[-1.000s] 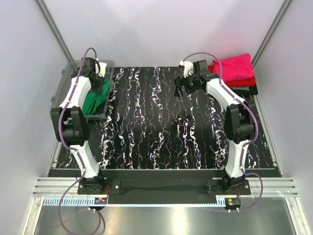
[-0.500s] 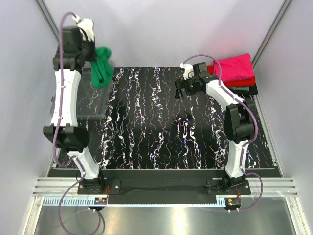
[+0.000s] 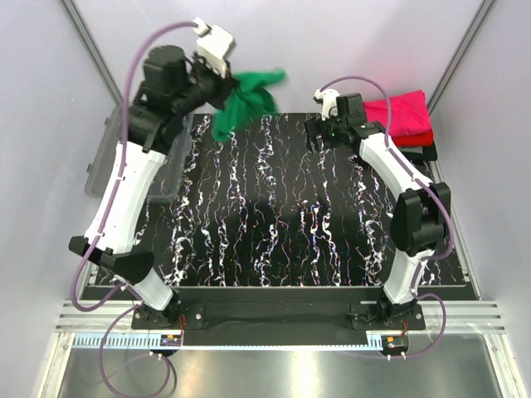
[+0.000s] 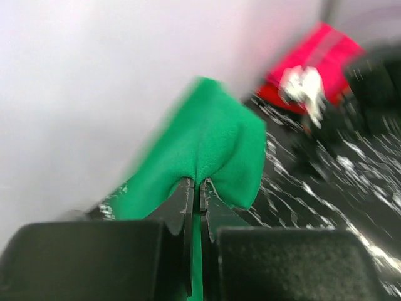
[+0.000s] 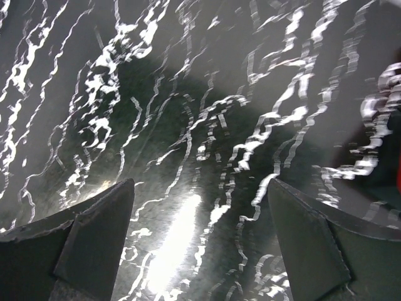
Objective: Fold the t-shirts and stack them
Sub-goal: Move the tshirt to the center of the board, then flatten the tshirt out
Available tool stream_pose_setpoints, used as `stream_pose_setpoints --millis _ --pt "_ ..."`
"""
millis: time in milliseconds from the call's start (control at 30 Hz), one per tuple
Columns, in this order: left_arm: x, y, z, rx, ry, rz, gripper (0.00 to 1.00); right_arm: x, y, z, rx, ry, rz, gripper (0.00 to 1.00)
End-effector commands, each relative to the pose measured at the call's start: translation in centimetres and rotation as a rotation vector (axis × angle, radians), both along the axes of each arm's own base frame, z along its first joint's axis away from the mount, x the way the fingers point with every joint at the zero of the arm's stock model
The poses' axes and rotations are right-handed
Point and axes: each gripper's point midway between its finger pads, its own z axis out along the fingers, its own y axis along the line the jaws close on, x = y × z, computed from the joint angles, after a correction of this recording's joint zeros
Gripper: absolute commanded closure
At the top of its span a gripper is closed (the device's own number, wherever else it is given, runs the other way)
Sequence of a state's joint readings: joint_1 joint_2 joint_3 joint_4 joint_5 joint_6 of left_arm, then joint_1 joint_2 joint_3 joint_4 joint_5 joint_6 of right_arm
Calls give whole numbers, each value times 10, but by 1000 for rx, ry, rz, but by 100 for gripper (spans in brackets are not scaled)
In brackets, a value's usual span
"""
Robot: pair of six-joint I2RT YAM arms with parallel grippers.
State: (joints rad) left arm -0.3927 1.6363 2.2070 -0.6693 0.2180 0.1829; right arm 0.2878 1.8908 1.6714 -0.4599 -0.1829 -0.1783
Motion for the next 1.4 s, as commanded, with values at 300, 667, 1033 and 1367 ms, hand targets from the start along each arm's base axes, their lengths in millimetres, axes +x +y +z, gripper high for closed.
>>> stream_pose_setpoints --millis 300,667,1033,1367 --pt "11 -33 -201 117 436 -69 51 -44 -17 49 -101 -167 112 4" --pt "3 16 -322 292 735 95 37 -129 58 -8 59 49 642 18" --pt "-48 61 -283 287 626 169 47 -118 158 -33 -58 -136 1002 26" --pt "-75 94 -284 241 621 205 45 -116 194 -32 -310 -453 1246 25"
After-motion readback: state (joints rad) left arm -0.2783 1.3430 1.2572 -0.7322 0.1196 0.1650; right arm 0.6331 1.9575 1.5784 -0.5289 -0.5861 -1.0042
